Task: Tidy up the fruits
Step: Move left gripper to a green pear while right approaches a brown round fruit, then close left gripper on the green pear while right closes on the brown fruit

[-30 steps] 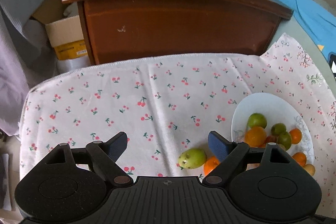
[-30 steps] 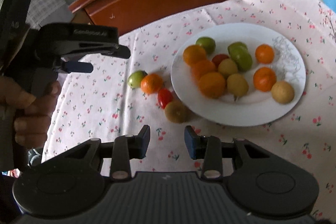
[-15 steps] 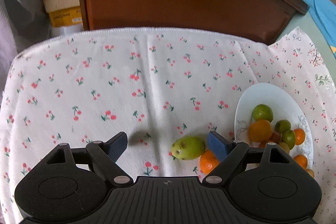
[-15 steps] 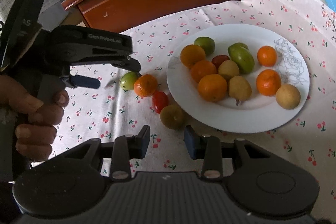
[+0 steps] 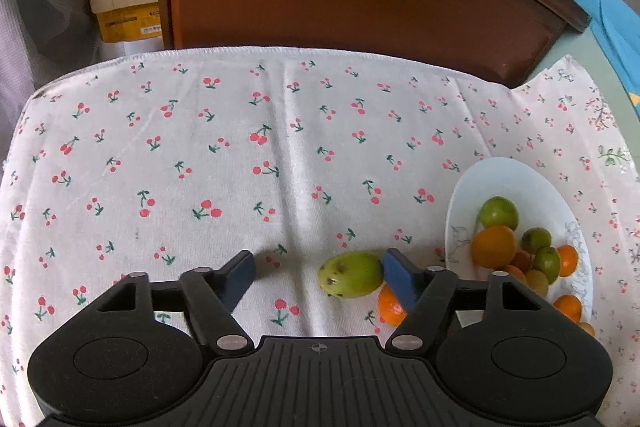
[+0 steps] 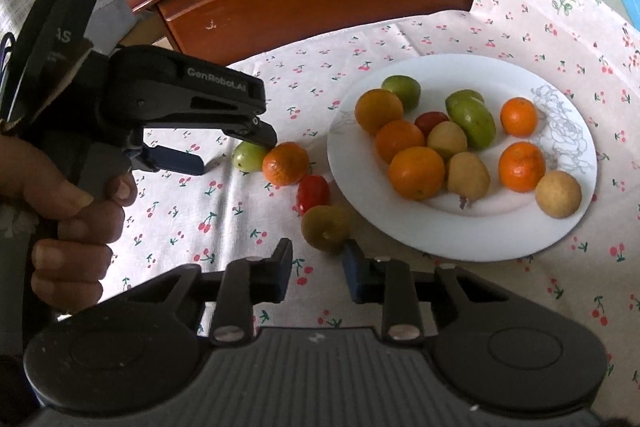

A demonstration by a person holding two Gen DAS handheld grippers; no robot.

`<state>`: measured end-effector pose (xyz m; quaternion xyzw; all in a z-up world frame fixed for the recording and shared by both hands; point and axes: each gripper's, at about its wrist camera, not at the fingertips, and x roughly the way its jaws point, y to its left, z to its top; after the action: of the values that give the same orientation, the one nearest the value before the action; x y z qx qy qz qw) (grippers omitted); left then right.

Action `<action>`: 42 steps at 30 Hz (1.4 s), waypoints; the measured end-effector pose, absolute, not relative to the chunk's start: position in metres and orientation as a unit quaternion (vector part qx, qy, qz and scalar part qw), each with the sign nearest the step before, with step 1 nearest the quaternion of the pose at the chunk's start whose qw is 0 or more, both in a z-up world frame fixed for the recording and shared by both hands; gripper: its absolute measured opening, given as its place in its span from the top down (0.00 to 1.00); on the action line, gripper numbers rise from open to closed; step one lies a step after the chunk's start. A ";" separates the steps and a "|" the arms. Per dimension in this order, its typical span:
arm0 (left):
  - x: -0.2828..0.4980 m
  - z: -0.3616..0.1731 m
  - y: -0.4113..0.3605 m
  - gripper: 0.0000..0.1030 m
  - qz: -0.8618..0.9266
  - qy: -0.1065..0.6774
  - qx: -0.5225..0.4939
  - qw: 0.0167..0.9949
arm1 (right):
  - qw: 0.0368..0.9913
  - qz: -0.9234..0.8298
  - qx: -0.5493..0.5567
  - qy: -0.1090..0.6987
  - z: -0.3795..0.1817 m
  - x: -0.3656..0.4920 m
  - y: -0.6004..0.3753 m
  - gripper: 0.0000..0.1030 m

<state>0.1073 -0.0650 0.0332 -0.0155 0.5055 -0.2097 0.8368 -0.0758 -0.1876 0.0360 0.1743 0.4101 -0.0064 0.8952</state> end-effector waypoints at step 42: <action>0.101 0.029 -0.063 0.69 -0.237 0.496 -0.050 0.834 | 0.895 -0.009 0.186 0.406 0.035 -0.070 -0.192 0.73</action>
<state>0.1011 -0.0632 0.0286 -0.0499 0.4958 -0.2369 0.8340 -0.0696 -0.1924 0.0351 0.1860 0.4059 -0.0087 0.8947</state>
